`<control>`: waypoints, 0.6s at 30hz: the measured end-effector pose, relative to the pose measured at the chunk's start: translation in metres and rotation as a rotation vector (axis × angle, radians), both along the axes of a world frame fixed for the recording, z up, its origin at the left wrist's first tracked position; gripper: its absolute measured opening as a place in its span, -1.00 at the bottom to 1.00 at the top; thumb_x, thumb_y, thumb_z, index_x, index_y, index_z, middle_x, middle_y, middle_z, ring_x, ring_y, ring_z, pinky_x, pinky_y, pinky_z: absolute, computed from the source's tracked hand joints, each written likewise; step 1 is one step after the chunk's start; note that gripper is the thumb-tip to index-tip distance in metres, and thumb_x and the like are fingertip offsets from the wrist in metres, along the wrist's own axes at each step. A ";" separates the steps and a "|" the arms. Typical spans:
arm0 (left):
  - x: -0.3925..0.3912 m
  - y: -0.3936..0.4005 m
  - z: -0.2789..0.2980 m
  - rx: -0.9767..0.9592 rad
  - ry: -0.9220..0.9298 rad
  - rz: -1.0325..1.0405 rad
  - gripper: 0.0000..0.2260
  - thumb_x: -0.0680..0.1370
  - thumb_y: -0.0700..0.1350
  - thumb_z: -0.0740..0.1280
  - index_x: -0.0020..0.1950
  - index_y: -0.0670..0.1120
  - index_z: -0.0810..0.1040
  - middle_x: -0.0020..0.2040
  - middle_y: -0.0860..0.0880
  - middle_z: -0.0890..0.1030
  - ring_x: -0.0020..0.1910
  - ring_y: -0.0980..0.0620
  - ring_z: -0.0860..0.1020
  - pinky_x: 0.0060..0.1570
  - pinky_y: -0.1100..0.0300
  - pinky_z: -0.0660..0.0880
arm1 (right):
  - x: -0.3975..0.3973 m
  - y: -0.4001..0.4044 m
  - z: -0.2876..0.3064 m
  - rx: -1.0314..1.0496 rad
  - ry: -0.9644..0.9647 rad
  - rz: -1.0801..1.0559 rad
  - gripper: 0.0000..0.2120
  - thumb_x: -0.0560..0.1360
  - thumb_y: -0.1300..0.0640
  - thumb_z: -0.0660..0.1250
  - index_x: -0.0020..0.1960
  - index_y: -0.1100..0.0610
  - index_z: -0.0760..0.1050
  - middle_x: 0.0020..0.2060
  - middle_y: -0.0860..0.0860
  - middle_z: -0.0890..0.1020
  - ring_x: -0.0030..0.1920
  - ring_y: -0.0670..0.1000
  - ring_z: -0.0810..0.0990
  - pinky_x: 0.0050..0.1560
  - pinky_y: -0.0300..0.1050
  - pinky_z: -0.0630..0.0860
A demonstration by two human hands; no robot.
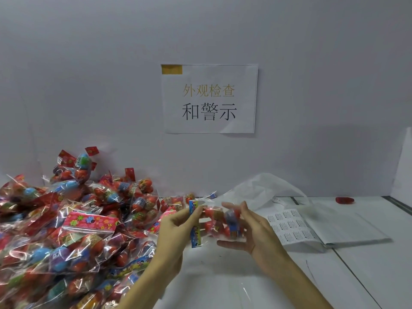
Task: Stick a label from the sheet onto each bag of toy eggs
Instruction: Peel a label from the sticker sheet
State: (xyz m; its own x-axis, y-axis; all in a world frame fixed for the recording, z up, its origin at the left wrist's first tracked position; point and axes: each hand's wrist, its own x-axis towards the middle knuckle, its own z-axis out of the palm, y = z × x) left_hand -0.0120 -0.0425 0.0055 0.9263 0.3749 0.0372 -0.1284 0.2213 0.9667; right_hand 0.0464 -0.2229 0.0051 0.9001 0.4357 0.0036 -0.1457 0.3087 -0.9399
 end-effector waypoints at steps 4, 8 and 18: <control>0.002 0.006 -0.004 0.048 0.031 0.077 -0.80 0.53 0.01 0.49 0.13 0.02 0.75 0.02 0.00 0.77 0.05 -0.05 0.74 0.08 -0.06 0.65 | 0.000 -0.002 0.001 -0.082 -0.080 0.004 -0.62 0.45 0.03 0.51 0.20 0.18 0.64 0.00 0.20 0.75 0.00 0.21 0.76 -0.15 0.01 0.70; 0.000 0.007 0.000 0.098 0.065 -0.072 -0.63 0.49 0.19 0.46 0.23 0.07 0.69 0.06 0.06 0.75 -0.01 0.06 0.72 -0.11 0.22 0.62 | -0.003 -0.003 0.000 -0.276 -0.263 -0.033 -0.73 0.45 -0.14 0.49 0.02 0.02 0.73 -0.16 0.08 0.74 -0.21 -0.03 0.66 -0.32 -0.21 0.52; 0.001 0.006 -0.004 0.173 -0.036 -0.024 -0.82 0.47 0.11 0.49 -0.07 0.04 0.80 -0.04 -0.01 0.75 -0.08 0.12 0.69 -0.14 0.30 0.59 | -0.002 -0.004 -0.007 -0.565 -0.555 -0.163 -0.57 0.61 -0.25 0.15 -0.12 -0.04 0.67 -0.40 -0.01 0.62 -0.37 -0.07 0.57 -0.32 -0.07 0.52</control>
